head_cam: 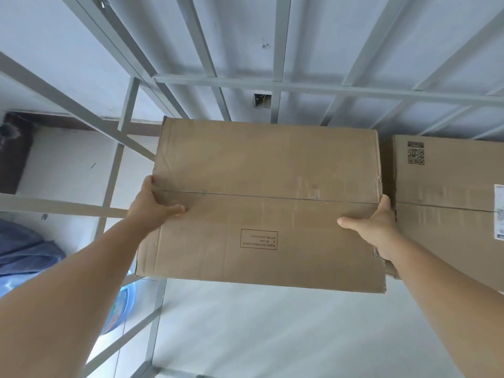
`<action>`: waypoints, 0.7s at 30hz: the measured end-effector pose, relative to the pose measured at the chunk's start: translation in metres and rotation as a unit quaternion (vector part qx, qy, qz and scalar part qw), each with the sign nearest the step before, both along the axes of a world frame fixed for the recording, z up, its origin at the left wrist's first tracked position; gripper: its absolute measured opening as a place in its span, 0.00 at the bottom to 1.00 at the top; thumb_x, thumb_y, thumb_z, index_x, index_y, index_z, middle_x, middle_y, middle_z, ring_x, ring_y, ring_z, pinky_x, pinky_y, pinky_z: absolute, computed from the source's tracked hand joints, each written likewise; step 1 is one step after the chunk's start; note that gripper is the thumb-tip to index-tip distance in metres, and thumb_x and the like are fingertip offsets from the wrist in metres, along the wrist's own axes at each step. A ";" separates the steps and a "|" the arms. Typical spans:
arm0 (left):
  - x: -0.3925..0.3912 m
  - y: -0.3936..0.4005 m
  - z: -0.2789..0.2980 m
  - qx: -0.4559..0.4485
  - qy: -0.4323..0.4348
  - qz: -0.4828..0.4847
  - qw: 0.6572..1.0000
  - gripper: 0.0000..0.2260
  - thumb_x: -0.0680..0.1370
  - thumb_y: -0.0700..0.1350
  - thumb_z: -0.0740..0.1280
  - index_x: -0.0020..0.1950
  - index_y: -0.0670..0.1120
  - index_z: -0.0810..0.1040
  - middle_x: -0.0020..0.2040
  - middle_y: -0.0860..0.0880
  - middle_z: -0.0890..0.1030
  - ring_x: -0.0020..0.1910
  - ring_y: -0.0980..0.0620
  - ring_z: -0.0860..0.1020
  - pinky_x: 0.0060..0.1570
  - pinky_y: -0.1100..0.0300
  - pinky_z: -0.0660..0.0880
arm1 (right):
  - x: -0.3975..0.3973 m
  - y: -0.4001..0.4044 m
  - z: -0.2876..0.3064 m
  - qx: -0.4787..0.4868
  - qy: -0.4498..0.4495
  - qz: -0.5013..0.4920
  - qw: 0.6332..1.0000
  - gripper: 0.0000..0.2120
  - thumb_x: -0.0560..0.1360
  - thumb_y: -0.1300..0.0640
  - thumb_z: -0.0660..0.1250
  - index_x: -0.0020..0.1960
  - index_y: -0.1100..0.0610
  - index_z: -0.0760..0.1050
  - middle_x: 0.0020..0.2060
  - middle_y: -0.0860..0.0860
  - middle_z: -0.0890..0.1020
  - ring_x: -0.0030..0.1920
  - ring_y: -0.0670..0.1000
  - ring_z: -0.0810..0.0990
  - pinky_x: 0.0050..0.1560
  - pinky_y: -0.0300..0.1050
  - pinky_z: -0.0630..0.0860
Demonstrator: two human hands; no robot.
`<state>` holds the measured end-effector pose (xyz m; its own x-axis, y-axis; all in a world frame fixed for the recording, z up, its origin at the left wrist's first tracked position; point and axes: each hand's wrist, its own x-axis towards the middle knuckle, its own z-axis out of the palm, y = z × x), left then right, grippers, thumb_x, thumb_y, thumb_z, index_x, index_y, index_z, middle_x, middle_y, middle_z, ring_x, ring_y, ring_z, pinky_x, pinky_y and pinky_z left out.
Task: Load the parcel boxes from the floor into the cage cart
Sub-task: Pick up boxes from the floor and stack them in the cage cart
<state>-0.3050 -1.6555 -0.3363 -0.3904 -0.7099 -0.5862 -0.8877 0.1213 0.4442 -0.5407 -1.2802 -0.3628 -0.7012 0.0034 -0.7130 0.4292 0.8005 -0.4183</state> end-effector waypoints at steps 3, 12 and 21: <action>-0.009 -0.004 -0.014 -0.015 0.004 -0.015 1.000 0.42 0.67 0.44 0.79 0.74 0.49 0.58 0.57 0.51 0.71 0.54 0.47 0.72 0.53 0.52 0.72 | 0.000 0.000 -0.016 -0.004 0.013 -0.008 1.000 0.59 0.65 0.53 0.81 0.80 0.50 0.43 0.78 0.50 0.55 0.75 0.54 0.61 0.70 0.51 0.63; -0.024 0.000 -0.055 -0.007 0.020 -0.015 1.000 0.39 0.65 0.45 0.80 0.69 0.54 0.60 0.57 0.50 0.75 0.56 0.46 0.75 0.55 0.48 0.76 | -0.007 0.010 -0.049 0.003 0.039 -0.031 0.999 0.60 0.64 0.53 0.82 0.80 0.49 0.43 0.78 0.52 0.56 0.76 0.53 0.60 0.73 0.52 0.62; -0.022 -0.005 -0.081 -0.012 0.011 -0.001 1.000 0.45 0.64 0.49 0.81 0.73 0.55 0.58 0.63 0.50 0.74 0.61 0.45 0.74 0.61 0.45 0.74 | -0.018 0.007 -0.067 -0.015 0.044 -0.019 0.999 0.58 0.66 0.52 0.80 0.80 0.48 0.42 0.79 0.48 0.55 0.76 0.52 0.60 0.71 0.47 0.61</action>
<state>-0.3272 -1.6600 -0.4174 -0.4048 -0.7230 -0.5598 -0.8775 0.1348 0.4603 -0.5582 -1.2734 -0.4298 -0.7607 0.0111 -0.6491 0.4194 0.7715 -0.4784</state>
